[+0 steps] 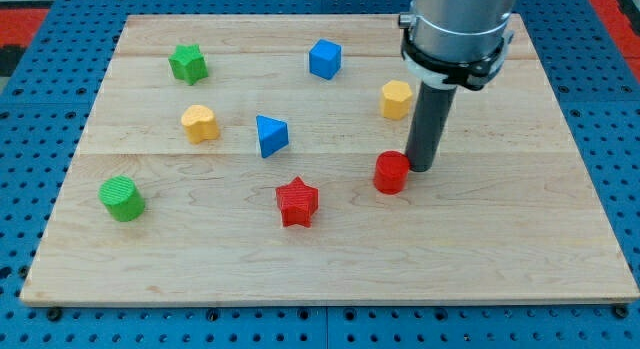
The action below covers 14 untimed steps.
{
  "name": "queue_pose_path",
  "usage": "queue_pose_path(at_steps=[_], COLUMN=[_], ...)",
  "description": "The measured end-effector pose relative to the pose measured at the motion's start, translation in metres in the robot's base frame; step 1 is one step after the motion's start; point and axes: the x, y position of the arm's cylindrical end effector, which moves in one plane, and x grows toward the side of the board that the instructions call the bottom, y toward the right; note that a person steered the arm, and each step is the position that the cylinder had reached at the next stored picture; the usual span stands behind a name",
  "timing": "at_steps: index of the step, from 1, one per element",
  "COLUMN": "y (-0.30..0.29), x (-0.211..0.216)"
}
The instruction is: Push the green star closer to red star
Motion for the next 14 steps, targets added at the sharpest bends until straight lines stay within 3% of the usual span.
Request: queue_pose_path(at_steps=[2,3,5,11,12,14], y=[-0.1,-0.097,-0.08,-0.101,-0.183,-0.249], x=[0.028,-0.026,-0.076,-0.137,-0.118,-0.21])
